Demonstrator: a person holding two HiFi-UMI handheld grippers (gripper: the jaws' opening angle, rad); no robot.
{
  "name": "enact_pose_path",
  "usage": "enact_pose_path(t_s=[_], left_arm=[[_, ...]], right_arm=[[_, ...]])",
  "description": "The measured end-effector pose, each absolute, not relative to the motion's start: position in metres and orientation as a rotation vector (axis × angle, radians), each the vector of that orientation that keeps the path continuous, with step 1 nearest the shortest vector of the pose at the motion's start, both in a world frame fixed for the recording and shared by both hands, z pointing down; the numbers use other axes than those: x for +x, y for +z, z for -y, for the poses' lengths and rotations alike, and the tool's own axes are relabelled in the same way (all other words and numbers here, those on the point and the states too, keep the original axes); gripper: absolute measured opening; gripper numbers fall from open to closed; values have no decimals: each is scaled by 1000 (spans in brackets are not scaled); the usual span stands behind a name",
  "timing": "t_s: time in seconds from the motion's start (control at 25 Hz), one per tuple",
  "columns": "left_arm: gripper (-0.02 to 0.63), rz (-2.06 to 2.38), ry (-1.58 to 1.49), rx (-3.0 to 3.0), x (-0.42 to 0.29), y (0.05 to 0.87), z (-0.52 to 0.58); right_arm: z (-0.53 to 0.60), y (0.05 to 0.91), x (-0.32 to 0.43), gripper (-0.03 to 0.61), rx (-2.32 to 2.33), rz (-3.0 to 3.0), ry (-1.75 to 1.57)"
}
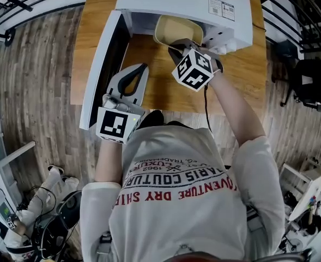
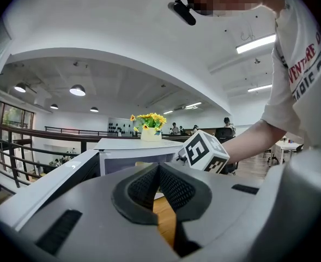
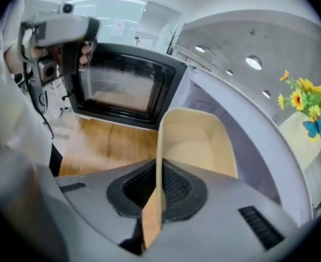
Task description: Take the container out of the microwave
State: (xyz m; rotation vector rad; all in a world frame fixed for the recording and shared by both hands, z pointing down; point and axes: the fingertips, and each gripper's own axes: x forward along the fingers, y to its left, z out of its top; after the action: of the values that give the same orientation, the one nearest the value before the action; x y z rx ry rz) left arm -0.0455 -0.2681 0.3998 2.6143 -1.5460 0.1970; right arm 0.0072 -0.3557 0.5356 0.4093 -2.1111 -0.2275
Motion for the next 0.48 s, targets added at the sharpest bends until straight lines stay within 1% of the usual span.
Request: enact_pose_path(t_s=[0.24, 0.48], left_arm=[[12, 1587, 172, 2617, -40, 386, 241], [12, 1636, 186, 2601, -33, 371, 208]], right_arm=[[302, 498, 18, 37, 453, 2239, -162], [256, 453, 43, 37, 603, 2376, -130]])
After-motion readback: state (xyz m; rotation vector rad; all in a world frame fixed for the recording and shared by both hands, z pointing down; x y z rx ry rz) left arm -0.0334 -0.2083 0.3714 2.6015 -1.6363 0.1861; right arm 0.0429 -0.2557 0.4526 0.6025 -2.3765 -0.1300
